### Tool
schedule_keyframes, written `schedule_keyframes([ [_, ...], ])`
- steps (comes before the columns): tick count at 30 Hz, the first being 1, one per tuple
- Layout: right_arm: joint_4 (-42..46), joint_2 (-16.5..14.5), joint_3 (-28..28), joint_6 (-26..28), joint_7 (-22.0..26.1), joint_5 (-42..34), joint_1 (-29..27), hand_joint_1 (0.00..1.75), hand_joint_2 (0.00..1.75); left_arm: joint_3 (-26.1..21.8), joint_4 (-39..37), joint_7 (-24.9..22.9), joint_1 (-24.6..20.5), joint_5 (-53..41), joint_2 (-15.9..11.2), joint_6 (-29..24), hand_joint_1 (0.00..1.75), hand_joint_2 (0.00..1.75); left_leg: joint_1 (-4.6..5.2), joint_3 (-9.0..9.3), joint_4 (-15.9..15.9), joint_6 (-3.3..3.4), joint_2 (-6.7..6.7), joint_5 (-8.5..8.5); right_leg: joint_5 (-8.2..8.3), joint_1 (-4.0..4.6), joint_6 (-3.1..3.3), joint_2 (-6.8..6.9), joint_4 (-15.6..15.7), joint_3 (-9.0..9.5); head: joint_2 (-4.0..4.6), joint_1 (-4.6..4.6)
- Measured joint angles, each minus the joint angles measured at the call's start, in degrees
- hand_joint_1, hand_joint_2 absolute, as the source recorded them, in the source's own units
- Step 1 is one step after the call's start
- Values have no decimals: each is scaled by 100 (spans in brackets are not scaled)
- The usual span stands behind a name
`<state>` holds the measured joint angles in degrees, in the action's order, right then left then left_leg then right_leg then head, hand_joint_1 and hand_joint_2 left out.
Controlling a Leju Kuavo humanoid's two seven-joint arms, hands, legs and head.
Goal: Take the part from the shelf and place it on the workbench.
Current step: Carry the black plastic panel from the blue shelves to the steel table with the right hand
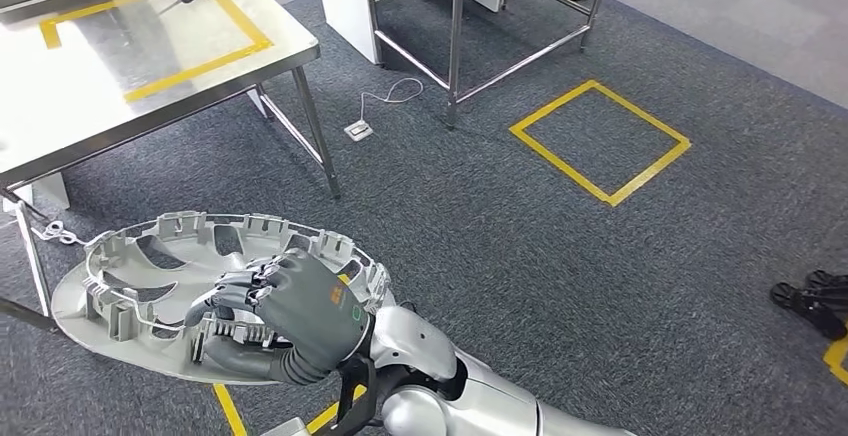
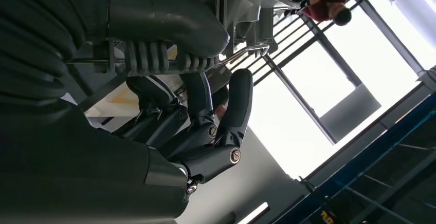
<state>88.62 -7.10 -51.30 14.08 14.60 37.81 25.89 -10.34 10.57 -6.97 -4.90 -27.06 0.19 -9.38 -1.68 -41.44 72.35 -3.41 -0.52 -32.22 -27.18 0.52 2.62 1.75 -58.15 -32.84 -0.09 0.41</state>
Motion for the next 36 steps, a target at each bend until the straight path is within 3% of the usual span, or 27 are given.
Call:
schedule_keyframes([
  [1,-16,1,0,0,-1,-9,2,175,175,-7,-2,-6,4,0,-2,1,0,175,-1,10,35,-11,12,34,-2,1,-1,60,-6,-5,0,0],
  [2,-28,1,0,0,-1,-14,5,175,175,-13,-3,-11,8,0,-7,2,0,175,-4,123,-134,-23,39,155,-7,-2,-9,113,-19,-11,0,0],
  [4,-38,1,0,1,1,-19,16,175,175,-15,-4,-15,-2,0,-10,8,0,175,7,494,-768,-28,193,418,-36,2,-51,207,-76,-31,0,-7],
  [6,-39,0,0,1,4,-24,32,175,175,-15,-3,-16,-24,0,-9,22,0,175,23,704,-1170,61,290,514,-71,33,-113,279,-142,-58,0,-4],
  [9,-49,0,0,3,8,-31,40,175,175,-17,-6,-20,-13,1,-9,45,0,175,29,685,-1210,202,185,525,-92,47,-175,366,-174,-63,0,5],
  [11,-54,0,1,8,13,-33,41,175,175,-20,-8,-21,-4,4,-9,56,0,175,11,667,-1216,264,99,551,-255,14,-241,218,-379,-135,0,12],
  [14,-60,9,2,20,16,-43,28,175,175,-24,-6,-19,-9,7,-12,61,0,175,-3,619,-1219,320,-40,587,-790,-38,-324,-92,-1402,-596,0,35],
  [15,-64,15,2,27,19,-52,18,175,175,-24,-7,-19,-5,9,-12,65,0,175,-1,607,-1218,325,-93,594,-879,-44,-329,-117,-1691,-735,0,36],
  [16,-66,22,2,40,26,-65,9,175,175,-25,-7,-19,2,13,-12,72,0,175,1,601,-1218,324,-145,600,-853,-45,-320,-127,-1781,-784,0,37],
  [17,-67,27,2,57,33,-82,3,175,175,-25,-7,-20,8,17,-12,79,0,175,3,600,-1217,321,-192,606,-722,-43,-299,-136,-1647,-725,0,38],
  [20,-67,33,5,128,77,-124,5,175,175,-27,-7,-21,15,23,-3,94,0,175,8,599,-1218,283,-304,624,-179,-17,-191,-228,-520,-202,0,43],
  [22,-67,33,14,176,111,-141,6,175,175,-30,-7,-27,20,22,-5,110,0,175,17,583,-1223,239,-337,628,-88,-1,-184,-272,-165,-64,0,50],
  [25,-70,33,24,213,132,-175,-1,175,175,-39,-7,-44,24,22,-23,137,0,175,27,583,-1244,221,-317,631,-63,-6,-234,-272,-127,-75,0,54],
  [30,-98,35,32,243,169,-217,-7,175,175,-89,-6,-89,14,35,-30,157,0,175,17,604,-1324,139,-312,696,-37,5,-173,-277,-128,-101,0,54],
  [36,-115,37,35,266,213,-236,-8,175,175,-113,-6,-108,11,57,-25,157,0,175,14,607,-1350,109,-312,718,-29,11,-148,-278,-132,-111,0,55],
])
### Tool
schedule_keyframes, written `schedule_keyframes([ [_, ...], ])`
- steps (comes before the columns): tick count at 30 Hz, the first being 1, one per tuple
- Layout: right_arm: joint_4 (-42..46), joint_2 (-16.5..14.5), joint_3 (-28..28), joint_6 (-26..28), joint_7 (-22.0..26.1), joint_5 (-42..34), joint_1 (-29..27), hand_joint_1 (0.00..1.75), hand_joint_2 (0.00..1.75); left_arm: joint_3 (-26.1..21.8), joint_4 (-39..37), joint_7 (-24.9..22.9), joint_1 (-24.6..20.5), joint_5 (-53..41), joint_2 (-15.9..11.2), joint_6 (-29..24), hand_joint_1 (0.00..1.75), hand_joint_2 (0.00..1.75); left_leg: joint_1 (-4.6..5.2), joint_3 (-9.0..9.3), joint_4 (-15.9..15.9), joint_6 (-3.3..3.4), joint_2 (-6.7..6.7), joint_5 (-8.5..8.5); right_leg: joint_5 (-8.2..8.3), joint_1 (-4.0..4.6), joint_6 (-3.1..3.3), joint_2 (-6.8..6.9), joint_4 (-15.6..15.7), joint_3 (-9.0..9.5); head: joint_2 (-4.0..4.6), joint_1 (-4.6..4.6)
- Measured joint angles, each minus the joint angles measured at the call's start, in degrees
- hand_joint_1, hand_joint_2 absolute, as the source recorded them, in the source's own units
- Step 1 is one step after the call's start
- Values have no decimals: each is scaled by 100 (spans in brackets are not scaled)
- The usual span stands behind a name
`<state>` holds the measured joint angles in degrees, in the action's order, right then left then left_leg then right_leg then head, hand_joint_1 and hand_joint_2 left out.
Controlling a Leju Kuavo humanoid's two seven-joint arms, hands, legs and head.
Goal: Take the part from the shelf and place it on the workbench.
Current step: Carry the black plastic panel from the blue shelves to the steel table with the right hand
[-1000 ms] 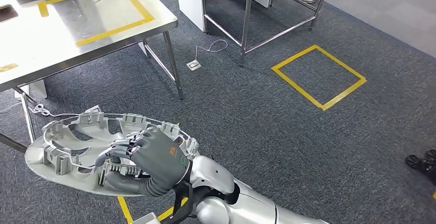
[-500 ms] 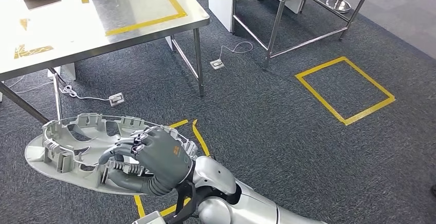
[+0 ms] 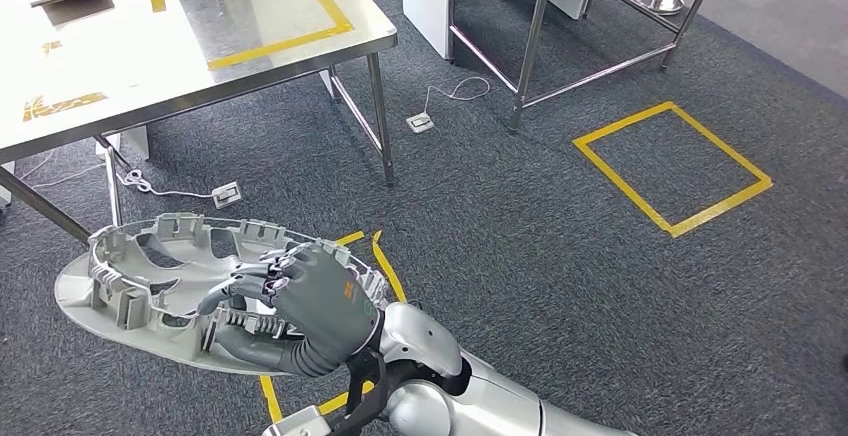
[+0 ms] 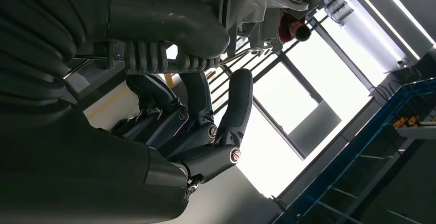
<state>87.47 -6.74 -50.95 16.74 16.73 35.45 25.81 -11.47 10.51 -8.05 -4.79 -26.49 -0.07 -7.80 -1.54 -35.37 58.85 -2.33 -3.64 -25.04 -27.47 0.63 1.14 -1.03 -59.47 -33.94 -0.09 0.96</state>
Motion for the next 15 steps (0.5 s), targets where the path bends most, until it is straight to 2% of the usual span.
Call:
schedule_keyframes([
  [15,-44,-1,1,14,6,-4,9,175,175,-4,0,-34,-15,16,5,-9,0,175,3,-5,8,-3,-1,2,4,-5,0,0,0,4,0,0],
])
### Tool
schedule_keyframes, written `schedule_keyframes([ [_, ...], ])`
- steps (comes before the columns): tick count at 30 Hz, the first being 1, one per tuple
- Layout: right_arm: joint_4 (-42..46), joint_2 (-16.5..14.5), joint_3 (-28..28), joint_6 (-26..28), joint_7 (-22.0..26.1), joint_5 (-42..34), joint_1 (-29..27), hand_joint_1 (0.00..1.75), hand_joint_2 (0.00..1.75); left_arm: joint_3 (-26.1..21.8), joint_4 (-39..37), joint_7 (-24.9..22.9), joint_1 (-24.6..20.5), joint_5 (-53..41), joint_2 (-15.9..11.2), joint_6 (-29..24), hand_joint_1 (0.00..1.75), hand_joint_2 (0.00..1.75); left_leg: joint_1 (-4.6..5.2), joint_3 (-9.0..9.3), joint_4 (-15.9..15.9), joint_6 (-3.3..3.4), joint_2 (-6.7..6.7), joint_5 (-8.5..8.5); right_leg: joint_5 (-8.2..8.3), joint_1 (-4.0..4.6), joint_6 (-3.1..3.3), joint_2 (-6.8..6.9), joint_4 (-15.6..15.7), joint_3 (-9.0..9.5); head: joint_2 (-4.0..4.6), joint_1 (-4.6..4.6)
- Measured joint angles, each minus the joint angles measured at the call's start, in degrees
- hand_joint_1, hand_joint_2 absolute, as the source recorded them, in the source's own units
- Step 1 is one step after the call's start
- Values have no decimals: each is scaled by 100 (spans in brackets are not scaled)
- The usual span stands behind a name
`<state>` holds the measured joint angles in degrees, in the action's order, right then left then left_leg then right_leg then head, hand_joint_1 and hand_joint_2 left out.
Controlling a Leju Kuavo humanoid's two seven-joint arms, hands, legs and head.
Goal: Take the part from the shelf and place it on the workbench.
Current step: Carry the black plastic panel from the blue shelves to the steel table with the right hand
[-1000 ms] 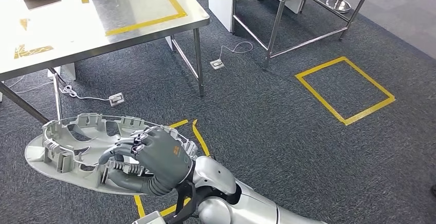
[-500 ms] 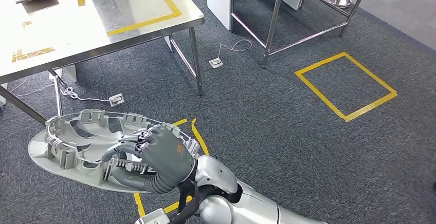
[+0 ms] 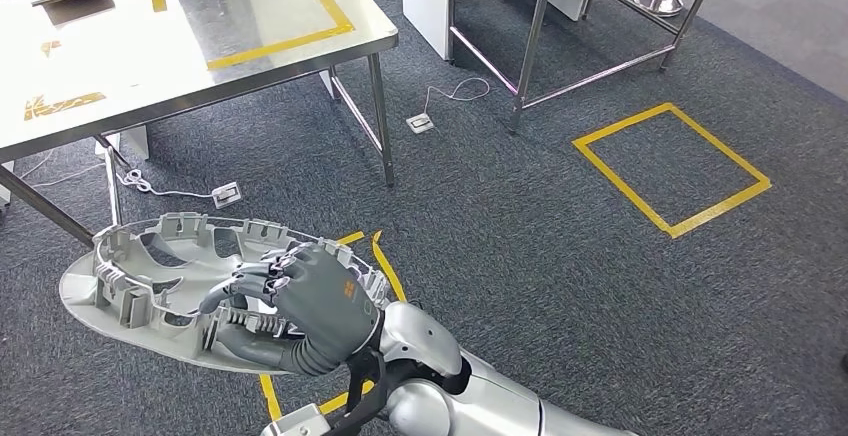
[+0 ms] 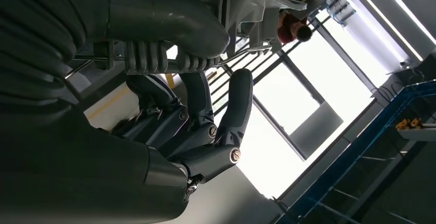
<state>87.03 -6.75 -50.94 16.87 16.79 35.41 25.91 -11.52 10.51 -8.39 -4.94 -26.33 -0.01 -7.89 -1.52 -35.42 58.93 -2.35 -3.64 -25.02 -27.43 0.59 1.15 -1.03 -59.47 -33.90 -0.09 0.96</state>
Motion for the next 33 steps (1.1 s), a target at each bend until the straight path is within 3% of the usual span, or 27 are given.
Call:
schedule_keyframes([
  [2,-4,-1,-1,0,0,-1,5,175,175,0,0,-3,-6,-7,0,-13,0,175,3,-3,11,9,0,-4,7,-9,-7,0,10,2,0,0],
  [5,-6,-9,-1,2,-1,-3,20,175,175,0,0,-14,-20,-20,-4,-46,0,175,7,22,-36,96,7,15,33,-26,-57,0,61,22,0,-2],
  [7,-9,-17,-2,4,-1,-7,39,175,175,0,0,-17,-30,-27,10,-58,0,175,-32,105,-194,136,29,89,-45,-18,-108,10,-38,-7,0,4],
  [10,-21,-17,-3,10,1,-22,78,175,175,-1,0,-33,-41,-37,28,-65,0,175,-88,150,-296,143,71,139,-548,-79,-220,24,-908,-413,0,24],
  [11,-30,-16,-3,11,0,-26,83,175,175,-1,0,-42,-42,-40,29,-66,0,175,-102,140,-292,127,81,137,-679,-117,-261,26,-1230,-571,0,27],
  [12,-40,-15,-4,11,-1,-27,83,175,175,-2,0,-49,-42,-44,32,-67,0,175,-123,131,-283,101,86,133,-710,-156,-300,30,-1397,-652,0,27],
  [13,-48,-14,-4,11,-1,-28,83,175,175,-2,0,-52,-42,-49,35,-68,0,175,-154,121,-265,66,86,127,-629,-195,-342,36,-1348,-619,0,26],
  [16,-55,-14,-9,11,-1,-33,95,175,175,-3,1,-52,-44,-58,31,-72,0,175,-255,68,-135,-108,59,62,-178,-294,-472,13,-332,-76,0,42],
  [18,-58,-14,-11,13,-3,-41,103,175,175,-4,1,-50,-44,-64,18,-81,0,175,-262,35,-77,-234,38,24,-130,-292,-393,-35,-48,62,0,64],
  [20,-61,-14,-12,15,-4,-46,106,175,175,-4,0,-49,-43,-67,23,-88,0,175,-272,49,-118,-329,20,37,-139,-263,-222,-37,-97,32,0,65],
  [22,-61,-17,-13,15,-2,-47,111,175,175,-4,-1,-49,-44,-67,26,-91,0,175,-283,23,-51,-367,91,-7,-126,-249,-107,2,-81,47,0,45],
  [24,-61,-22,-12,19,1,-55,114,175,175,-4,0,-49,-56,-68,24,-93,0,175,-238,-239,489,-324,245,-285,-128,-223,-20,56,-64,70,0,7],
  [26,-63,-23,-13,25,1,-63,111,175,175,-4,-1,-48,-65,-69,23,-94,0,175,-164,-655,1315,-261,327,-620,-153,-169,35,106,-66,81,0,-22],
  [27,-68,-22,-14,26,1,-64,109,175,175,-4,-1,-48,-62,-69,23,-94,0,175,-130,-791,1574,-228,333,-675,-167,-140,57,126,-67,92,0,-27],
  [28,-73,-22,-14,26,0,-67,106,175,175,-4,-2,-48,-57,-69,23,-94,0,175,-98,-818,1615,-187,334,-617,-182,-114,74,140,-68,110,0,-27],
  [29,-79,-22,-14,26,1,-71,105,175,175,-4,-2,-48,-53,-69,23,-94,0,175,-67,-727,1421,-138,335,-458,-202,-93,84,150,-69,139,0,-27],
  [31,-86,-22,-13,27,2,-79,107,175,175,-5,-1,-48,-54,-69,20,-94,0,175,1,-353,679,-32,366,-106,-255,-57,72,166,-71,202,0,-27],
  [33,-89,-22,-12,34,7,-87,109,175,175,-6,-1,-42,-65,-69,17,-95,0,175,55,-108,205,35,390,-10,-294,-31,24,177,-75,223,0,-25],
])
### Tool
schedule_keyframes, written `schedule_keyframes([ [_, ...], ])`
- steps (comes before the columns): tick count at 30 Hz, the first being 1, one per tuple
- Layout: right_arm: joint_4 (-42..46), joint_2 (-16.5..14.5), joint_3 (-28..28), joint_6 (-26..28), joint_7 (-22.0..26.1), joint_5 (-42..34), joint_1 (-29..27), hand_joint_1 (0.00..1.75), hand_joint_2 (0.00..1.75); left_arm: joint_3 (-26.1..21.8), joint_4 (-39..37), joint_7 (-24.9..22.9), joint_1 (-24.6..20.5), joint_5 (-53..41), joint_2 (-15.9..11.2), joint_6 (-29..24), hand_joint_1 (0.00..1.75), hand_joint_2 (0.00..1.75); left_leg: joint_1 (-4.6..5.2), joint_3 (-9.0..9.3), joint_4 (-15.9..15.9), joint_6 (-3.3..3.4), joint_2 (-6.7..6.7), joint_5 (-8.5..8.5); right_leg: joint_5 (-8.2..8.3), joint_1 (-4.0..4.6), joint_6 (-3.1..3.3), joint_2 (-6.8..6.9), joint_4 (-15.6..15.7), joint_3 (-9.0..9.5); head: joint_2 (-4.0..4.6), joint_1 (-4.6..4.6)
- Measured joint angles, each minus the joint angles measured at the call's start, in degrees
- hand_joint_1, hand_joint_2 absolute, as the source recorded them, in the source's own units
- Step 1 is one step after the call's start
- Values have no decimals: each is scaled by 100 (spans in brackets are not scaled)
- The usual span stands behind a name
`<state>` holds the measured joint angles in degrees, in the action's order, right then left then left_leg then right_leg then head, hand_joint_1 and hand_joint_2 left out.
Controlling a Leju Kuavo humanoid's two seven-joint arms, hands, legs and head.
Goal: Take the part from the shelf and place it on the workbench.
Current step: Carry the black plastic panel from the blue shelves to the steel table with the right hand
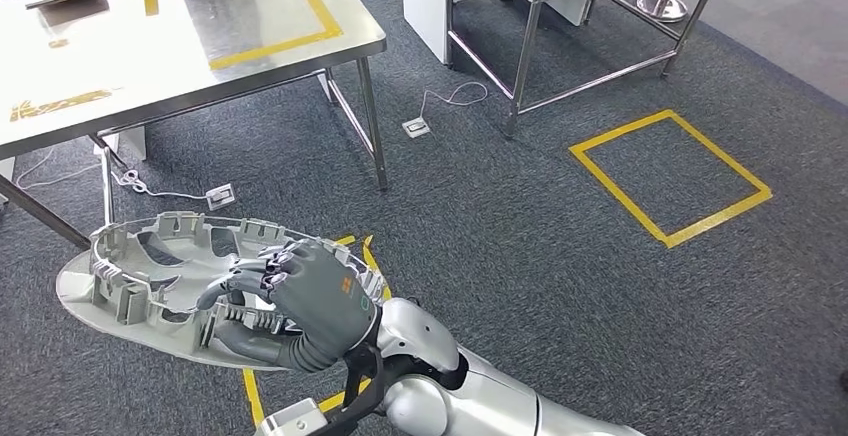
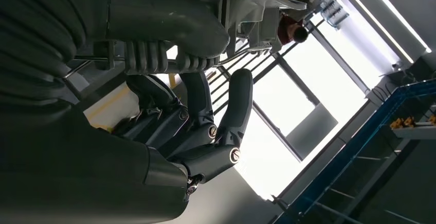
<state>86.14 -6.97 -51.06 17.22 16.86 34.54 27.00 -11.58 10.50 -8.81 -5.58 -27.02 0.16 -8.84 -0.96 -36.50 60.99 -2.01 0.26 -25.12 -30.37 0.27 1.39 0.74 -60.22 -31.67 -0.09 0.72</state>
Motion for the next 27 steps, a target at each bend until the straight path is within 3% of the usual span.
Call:
schedule_keyframes([
  [3,-2,-1,1,13,9,-10,4,175,175,-13,-1,10,5,0,3,-3,0,175,10,36,-81,71,-28,-50,-22,-3,-84,10,19,11,0,13],
  [5,-2,-2,1,20,14,-10,10,175,175,-35,0,11,12,1,8,-5,0,175,-19,76,-117,141,-41,-61,-135,-11,-152,-13,-191,-79,0,17],
  [6,-3,-2,1,22,15,-10,9,175,175,-46,1,11,10,2,10,-7,0,175,-29,95,-128,170,-44,-70,-252,-21,-183,-29,-461,-224,0,20],
  [8,-5,3,1,25,14,-11,2,175,175,-70,1,11,5,2,10,-13,0,175,-27,112,-128,211,-53,-98,-506,-34,-219,-40,-1208,-682,0,22],
  [9,-7,6,1,25,11,-11,-3,175,175,-81,0,11,8,3,10,-14,0,175,-24,125,-127,219,-62,-113,-544,-38,-226,-40,-1483,-881,0,21],
  [10,-8,8,1,25,9,-11,-6,175,175,-91,0,11,13,4,10,-14,0,175,-23,144,-125,219,-76,-131,-472,-39,-225,-40,-1572,-993,0,22],
  [11,-9,9,1,25,8,-11,-6,175,175,-94,-1,12,18,6,11,-14,0,175,-21,173,-125,213,-95,-151,-283,-38,-213,-41,-1421,-982,0,22],
  [13,-8,9,1,25,6,-10,-2,175,175,-96,-2,21,22,11,26,-14,0,175,-21,246,-125,187,-136,-197,205,-24,-151,-53,-657,-695,0,22],
  [15,-7,7,1,28,9,-9,8,175,175,-101,-3,30,20,15,42,-15,0,175,-11,282,-123,137,-162,-238,428,4,-93,-66,-65,-443,0,15],
  [17,-7,4,0,31,9,-9,19,175,175,-116,-4,31,26,17,45,-16,0,175,-7,295,-144,68,-168,-258,404,31,-58,-71,50,-395,0,9],
  [20,-3,-17,-1,30,3,-9,23,175,175,-133,1,36,35,17,39,-18,0,175,-13,284,-52,-29,-137,-348,416,-11,26,-64,152,-294,0,-9],
  [22,-2,-36,-4,29,4,-9,27,175,175,-134,1,44,37,18,34,-19,0,175,-21,27,485,-77,-103,-599,400,-35,76,-50,196,-217,0,-44],
  [24,-3,-46,-13,29,8,-9,28,175,175,-135,-1,48,50,19,24,-19,0,175,-32,-380,1197,-125,-90,-835,359,-39,96,-43,195,-172,0,-57],
  [25,-3,-46,-19,29,6,-10,27,175,175,-136,-2,49,59,20,19,-19,0,175,-38,-507,1371,-144,-86,-821,333,-43,91,-42,194,-144,0,-56],
  [26,-4,-46,-25,28,2,-10,26,175,175,-136,-3,54,68,21,16,-19,0,175,-47,-530,1327,-162,-79,-691,304,-52,76,-43,192,-110,0,-57],
  [27,-5,-46,-30,27,-1,-10,26,175,175,-136,-4,60,72,22,12,-19,0,175,-61,-444,1066,-180,-65,-468,269,-64,52,-44,184,-70,0,-57],
])
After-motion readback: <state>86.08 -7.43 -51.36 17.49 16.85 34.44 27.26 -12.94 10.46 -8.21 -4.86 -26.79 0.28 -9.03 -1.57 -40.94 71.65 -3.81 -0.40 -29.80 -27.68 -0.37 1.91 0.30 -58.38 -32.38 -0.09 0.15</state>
